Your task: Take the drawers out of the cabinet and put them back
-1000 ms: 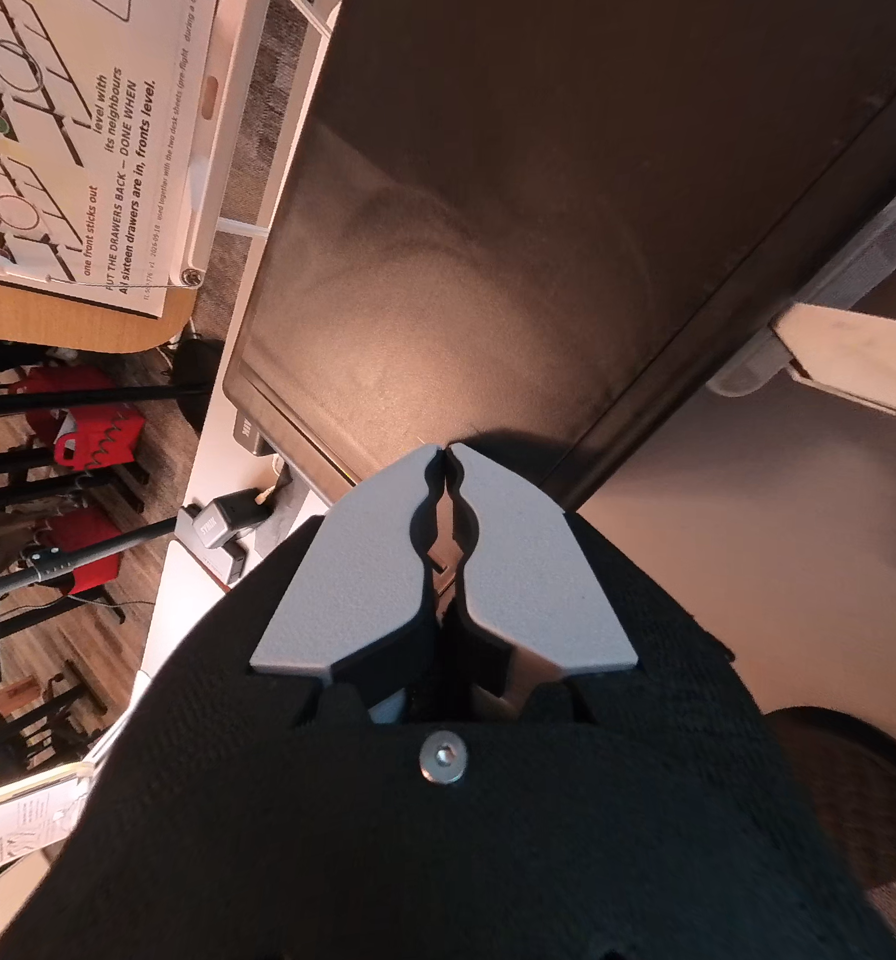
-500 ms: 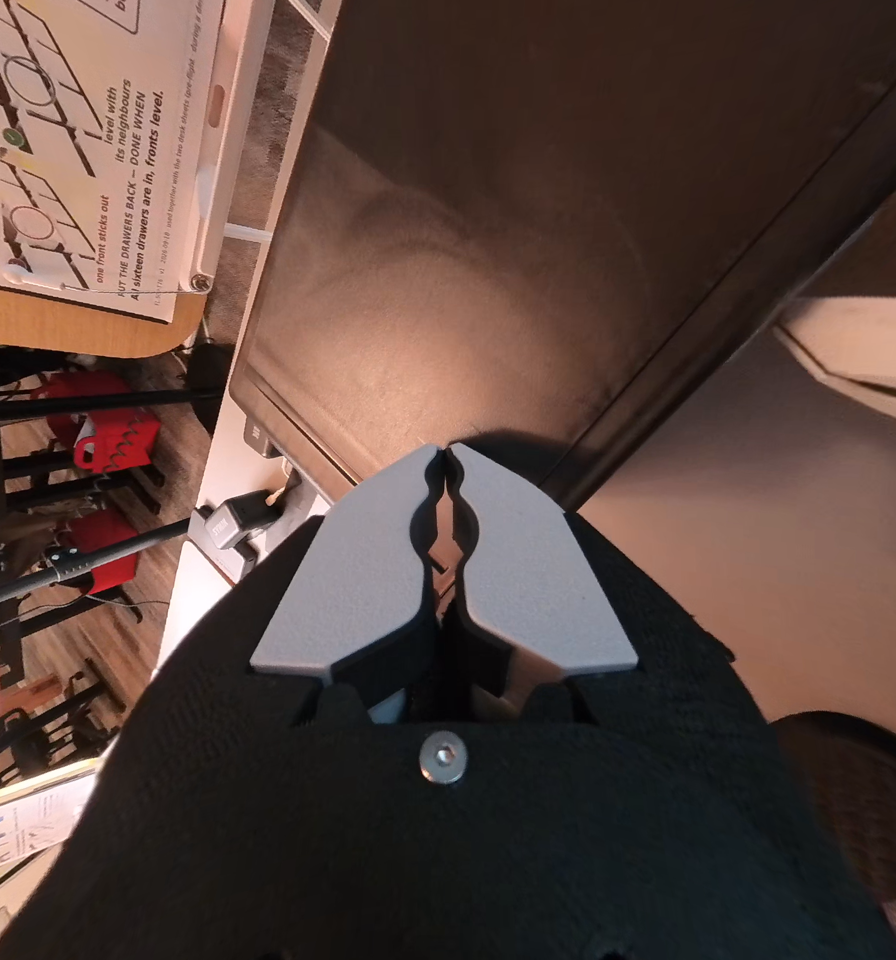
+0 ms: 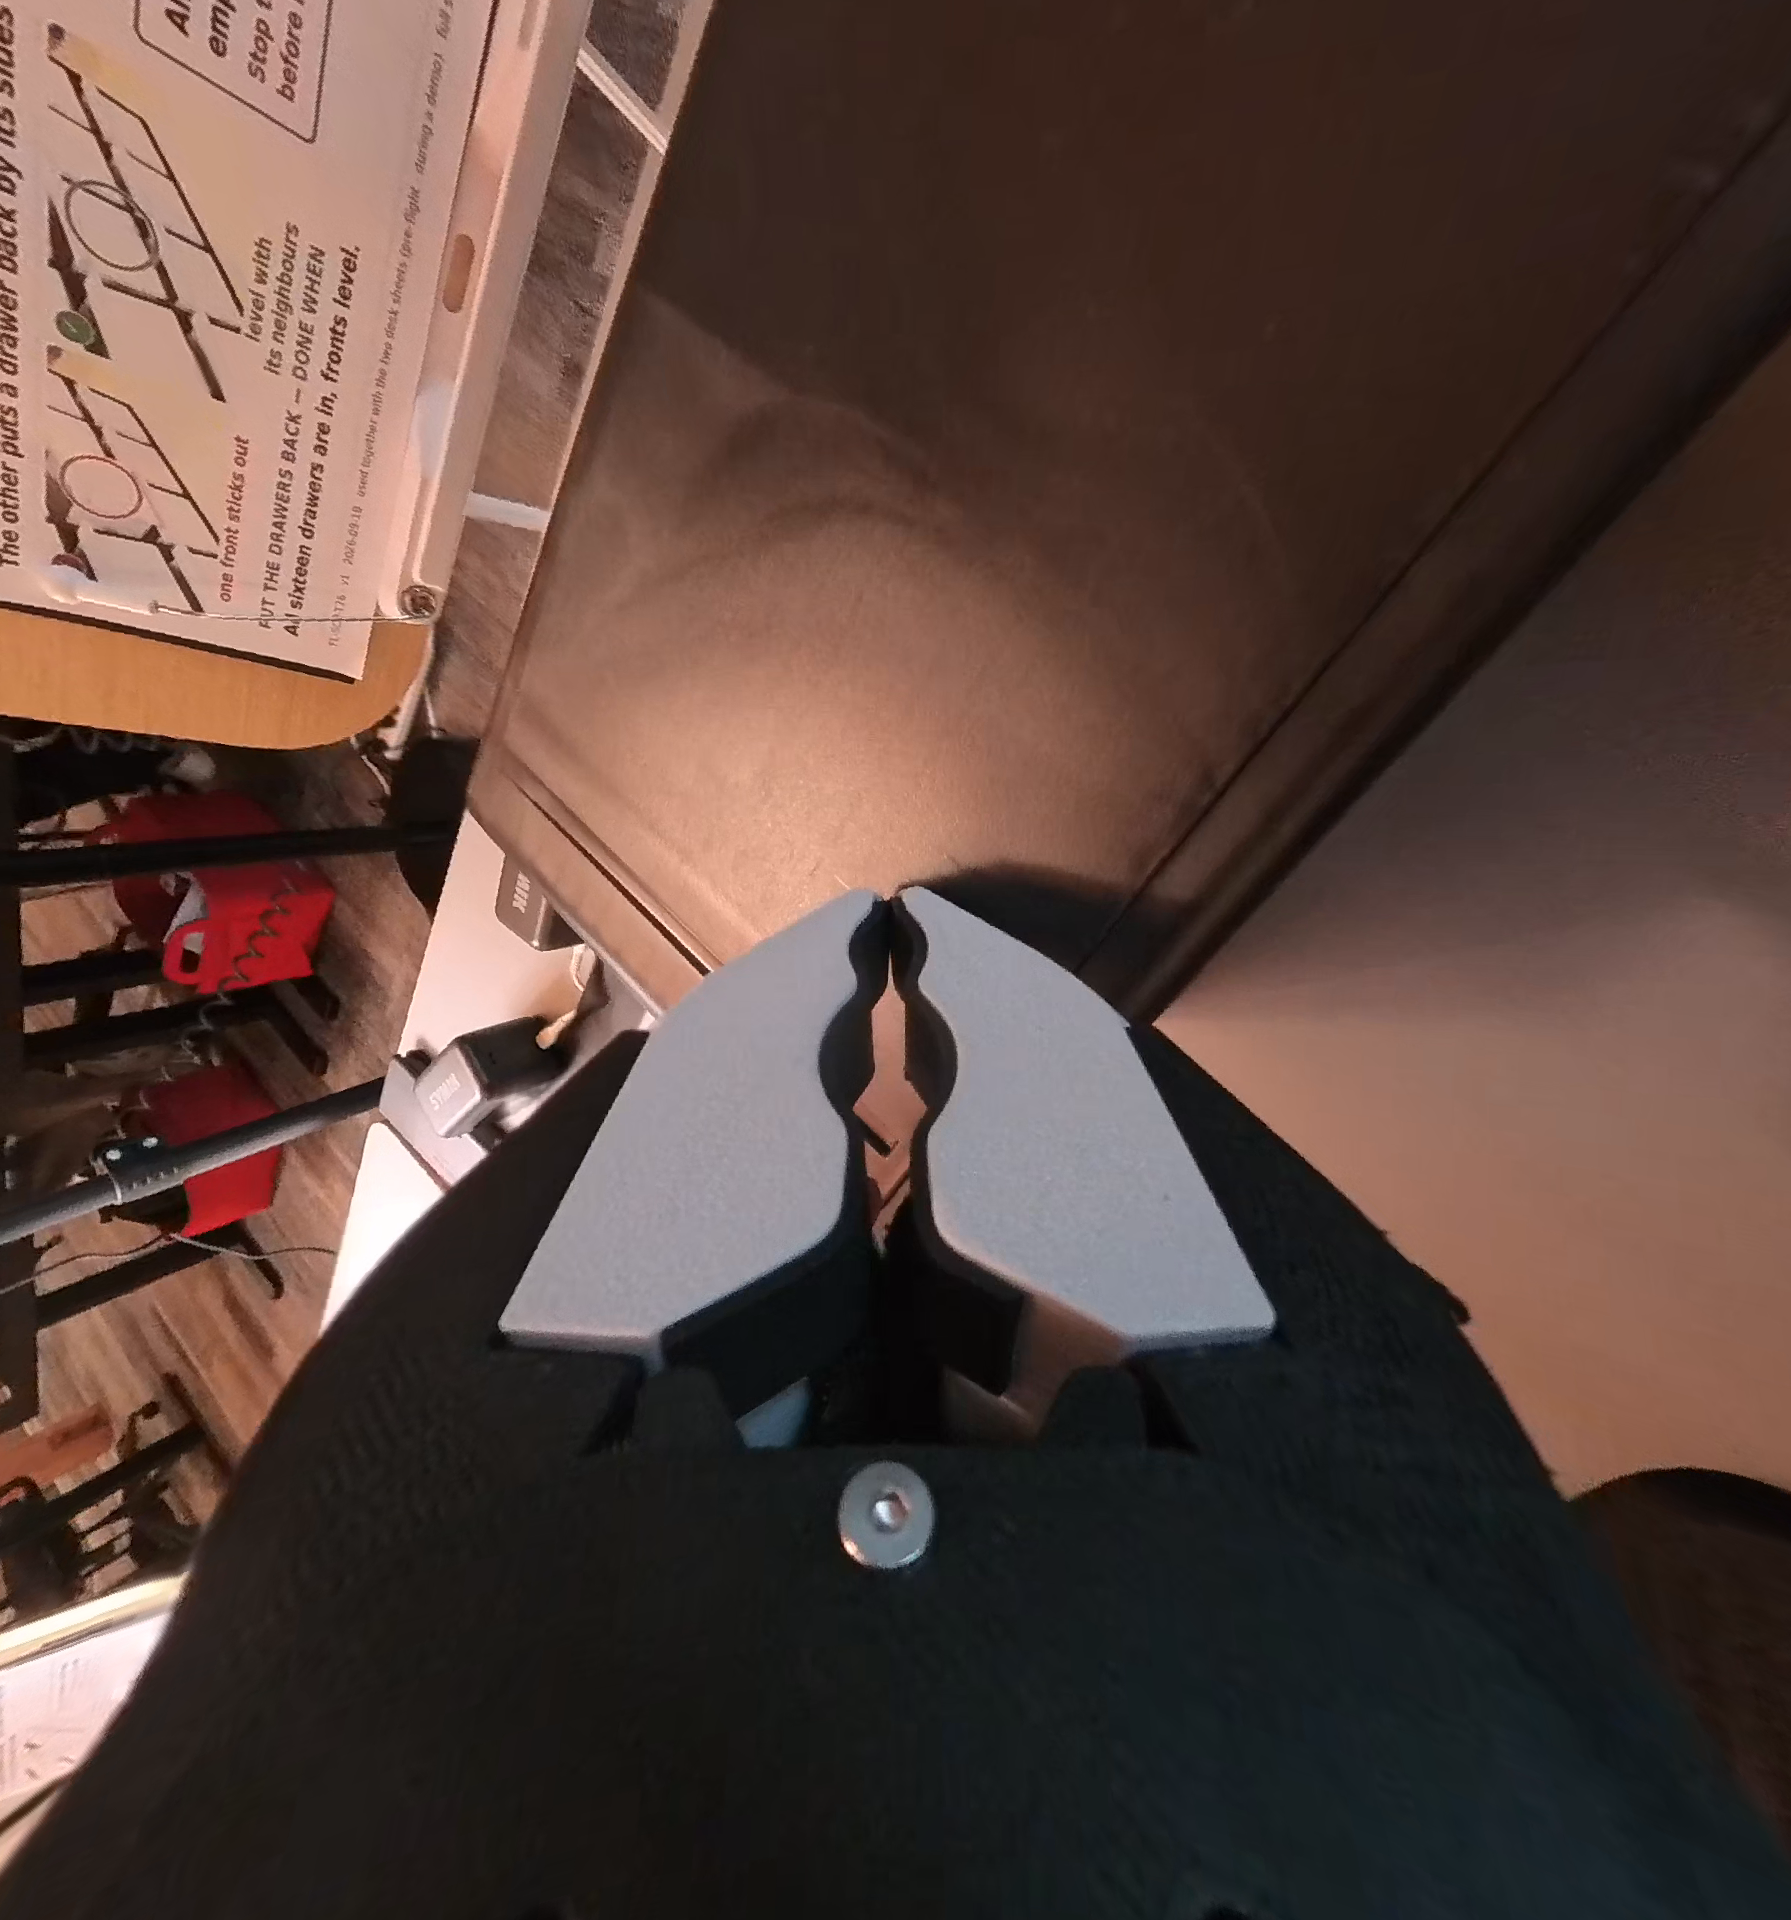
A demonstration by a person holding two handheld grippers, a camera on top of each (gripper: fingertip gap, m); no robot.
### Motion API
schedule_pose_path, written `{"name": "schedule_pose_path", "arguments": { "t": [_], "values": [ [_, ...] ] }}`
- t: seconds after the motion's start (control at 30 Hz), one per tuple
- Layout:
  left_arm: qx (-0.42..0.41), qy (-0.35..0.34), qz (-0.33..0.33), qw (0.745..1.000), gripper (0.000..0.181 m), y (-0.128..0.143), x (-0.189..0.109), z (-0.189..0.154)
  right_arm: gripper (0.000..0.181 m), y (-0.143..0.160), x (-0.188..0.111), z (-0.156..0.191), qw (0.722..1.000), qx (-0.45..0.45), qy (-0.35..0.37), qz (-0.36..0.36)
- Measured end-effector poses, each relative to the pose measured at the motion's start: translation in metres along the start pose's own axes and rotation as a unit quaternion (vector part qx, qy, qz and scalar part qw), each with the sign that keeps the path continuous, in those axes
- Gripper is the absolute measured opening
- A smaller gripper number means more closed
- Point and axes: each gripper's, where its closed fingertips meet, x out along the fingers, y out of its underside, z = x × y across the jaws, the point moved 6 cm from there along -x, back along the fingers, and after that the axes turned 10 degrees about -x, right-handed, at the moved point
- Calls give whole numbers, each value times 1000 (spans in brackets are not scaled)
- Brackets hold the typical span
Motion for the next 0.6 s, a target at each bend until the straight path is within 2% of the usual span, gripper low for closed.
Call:
{"name": "schedule_pose_path", "arguments": {
  "t": [0.1,0.13,0.27,0.37,0.43,0.5,0.57,0.6],
  "values": [
    [-3,3,-8,1000,0,1,0,0,67,18,6,-32,983,161,-71,60],
    [-5,4,-10,1000,0,1,0,0,65,25,8,-38,974,190,-92,78],
    [0,-3,-23,1000,0,3,0,0,38,44,16,-53,959,240,-108,110],
    [3,-7,-37,999,0,4,-1,-1,10,49,16,-58,965,218,-79,122],
    [10,-19,-60,998,1,6,-1,-2,4,50,16,-58,970,196,-66,129],
    [-6,-70,-129,989,1,12,-9,2,4,50,16,-58,970,190,-66,133],
    [-58,-129,-248,958,6,28,-37,12,4,50,16,-58,972,182,-64,134],
    [-84,-123,-293,944,9,44,-53,12,4,49,16,-57,973,177,-61,135]
  ]
}}
